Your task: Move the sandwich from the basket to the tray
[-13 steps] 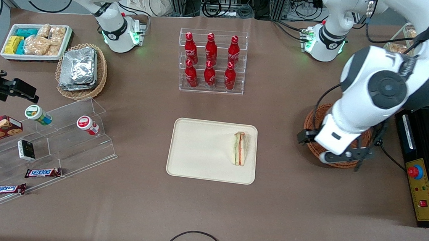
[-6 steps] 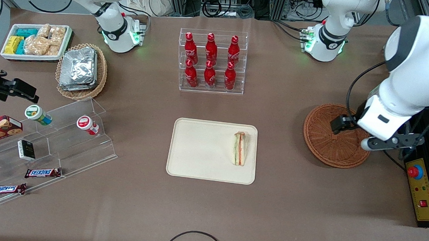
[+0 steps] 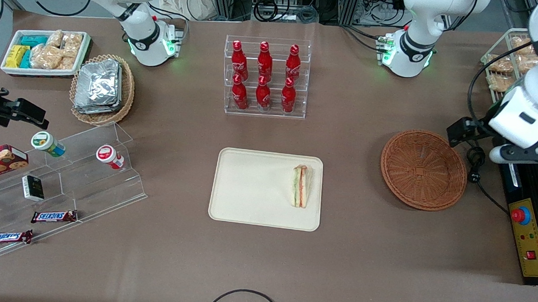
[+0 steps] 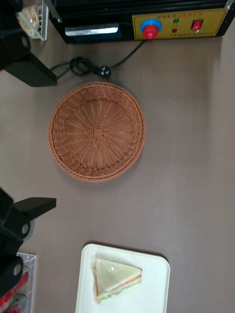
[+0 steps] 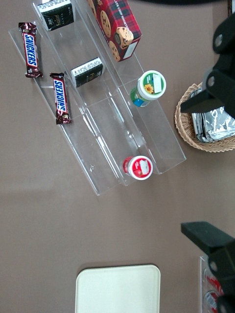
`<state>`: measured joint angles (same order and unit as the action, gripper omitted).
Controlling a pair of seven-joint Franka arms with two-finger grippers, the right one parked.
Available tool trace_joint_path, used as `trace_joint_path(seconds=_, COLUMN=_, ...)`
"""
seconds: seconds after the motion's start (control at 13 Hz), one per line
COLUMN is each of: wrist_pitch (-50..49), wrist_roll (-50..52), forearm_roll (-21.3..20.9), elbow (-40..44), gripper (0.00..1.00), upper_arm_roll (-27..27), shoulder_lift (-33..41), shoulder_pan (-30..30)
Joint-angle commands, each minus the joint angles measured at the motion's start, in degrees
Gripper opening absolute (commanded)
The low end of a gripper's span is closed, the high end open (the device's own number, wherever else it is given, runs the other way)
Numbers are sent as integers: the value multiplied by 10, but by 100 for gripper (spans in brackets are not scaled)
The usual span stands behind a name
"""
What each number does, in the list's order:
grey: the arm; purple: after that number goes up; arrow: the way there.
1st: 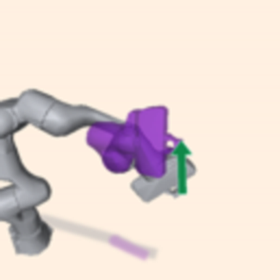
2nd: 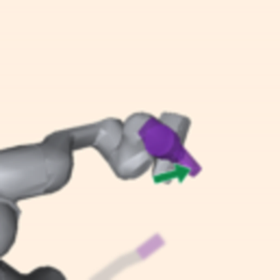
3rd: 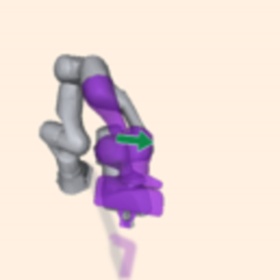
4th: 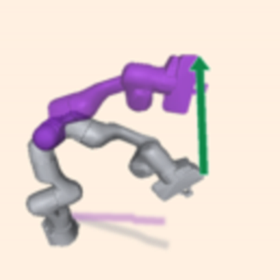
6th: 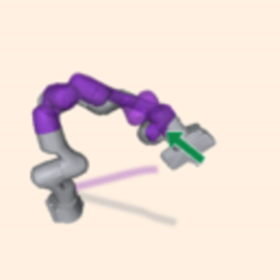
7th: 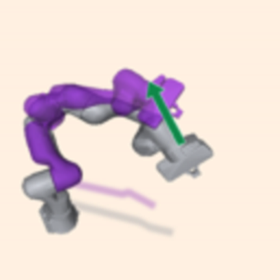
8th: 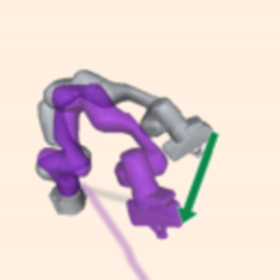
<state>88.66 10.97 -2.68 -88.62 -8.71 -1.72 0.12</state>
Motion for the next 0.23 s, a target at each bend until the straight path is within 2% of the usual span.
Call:
trace_joint_path(seconds=0.0, wrist_pitch=-33, wrist_roll=-26, forearm_roll=3, elbow=27, gripper=100, upper_arm_roll=-8, shoulder_lift=3, shoulder_pan=-20)
trace_joint_path(seconds=0.15, wrist_pitch=-34, wrist_roll=-27, forearm_roll=4, elbow=26, gripper=100, upper_arm_roll=-11, shoulder_lift=5, shoulder_pan=-31)
